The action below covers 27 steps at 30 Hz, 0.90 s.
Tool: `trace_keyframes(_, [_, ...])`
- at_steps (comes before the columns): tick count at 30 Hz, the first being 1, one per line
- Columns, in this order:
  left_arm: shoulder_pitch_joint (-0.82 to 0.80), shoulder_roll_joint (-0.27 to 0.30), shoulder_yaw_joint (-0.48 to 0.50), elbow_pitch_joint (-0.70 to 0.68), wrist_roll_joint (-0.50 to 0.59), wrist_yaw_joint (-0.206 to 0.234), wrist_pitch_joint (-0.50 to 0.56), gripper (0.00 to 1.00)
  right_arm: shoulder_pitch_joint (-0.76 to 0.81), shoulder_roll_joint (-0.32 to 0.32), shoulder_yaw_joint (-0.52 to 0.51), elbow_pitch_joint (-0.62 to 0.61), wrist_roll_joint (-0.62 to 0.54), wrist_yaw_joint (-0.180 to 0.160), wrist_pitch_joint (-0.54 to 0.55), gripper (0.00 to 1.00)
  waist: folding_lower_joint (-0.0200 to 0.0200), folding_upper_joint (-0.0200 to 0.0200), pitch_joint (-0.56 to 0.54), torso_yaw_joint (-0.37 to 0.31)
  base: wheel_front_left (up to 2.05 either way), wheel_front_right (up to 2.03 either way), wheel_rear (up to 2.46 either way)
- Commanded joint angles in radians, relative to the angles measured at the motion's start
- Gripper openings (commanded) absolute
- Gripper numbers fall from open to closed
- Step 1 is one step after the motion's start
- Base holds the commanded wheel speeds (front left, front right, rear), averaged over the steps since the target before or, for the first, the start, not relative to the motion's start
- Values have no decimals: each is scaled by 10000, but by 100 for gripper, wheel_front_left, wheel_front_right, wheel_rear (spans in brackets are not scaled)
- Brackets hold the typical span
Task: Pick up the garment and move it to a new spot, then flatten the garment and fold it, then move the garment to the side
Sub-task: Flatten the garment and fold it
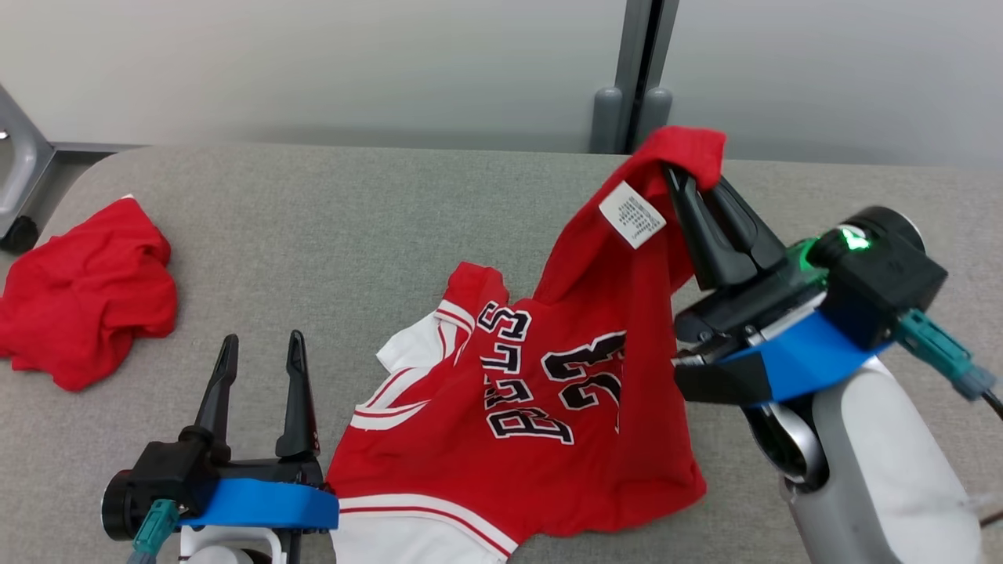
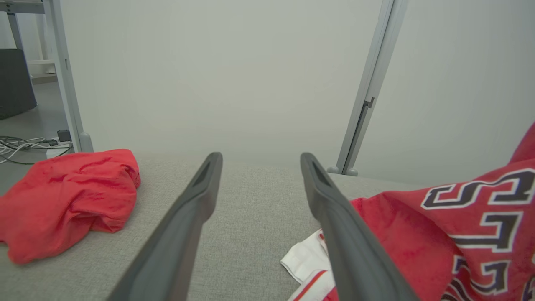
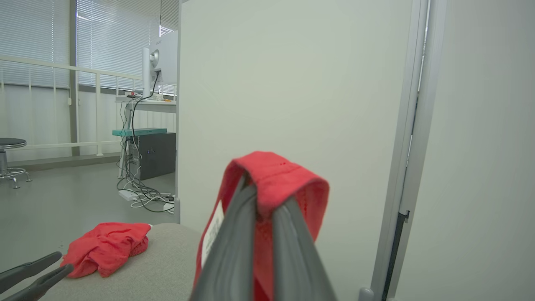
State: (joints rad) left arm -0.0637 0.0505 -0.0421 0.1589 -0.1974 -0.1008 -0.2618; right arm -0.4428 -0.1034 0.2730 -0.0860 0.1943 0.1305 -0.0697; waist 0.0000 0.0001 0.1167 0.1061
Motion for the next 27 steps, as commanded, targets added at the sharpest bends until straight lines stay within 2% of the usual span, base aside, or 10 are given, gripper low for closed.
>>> trace_keyframes(1, [-151,-4,15,-31,-46,44,-48,100,-317,57,6,210,-80,5,-30,0,0,-1,125,96,0,0,0])
trace_keyframes(6, [-359,-4,-99,-33,-152,83,-48,100,-1470,318,244,1602,-61,5,-256,0,0,-1,461,363,0,0,0])
trace_keyframes(12, [-686,-4,-326,0,-328,129,-48,100,-2950,518,1126,3941,74,5,-683,0,0,-1,876,779,0,0,0])
trace_keyframes(19, [-927,-4,-588,56,-498,210,-48,100,-4045,519,3351,6552,1463,5,-1359,0,0,-1,1215,1173,0,0,0])
trace_keyframes(24, [-1022,-6,-637,60,-563,255,-48,100,-4032,515,4721,7438,2557,5,-1668,0,0,-1,1363,1256,0,0,0])
trace_keyframes(25, [-1025,-4,-631,58,-558,267,-48,100,-4006,518,4967,7531,2661,5,-1714,44,0,-1,1376,1249,0,0,0])
trace_keyframes(26, [-1021,-4,-621,60,-546,279,-48,100,-3979,522,5171,7633,2744,5,-1752,100,0,-1,1383,1233,0,0,0])
trace_keyframes(27, [-1021,-4,-621,60,-546,279,-48,100,-3979,522,5171,7633,2744,5,-1752,100,0,-1,1383,1233,0,0,0])
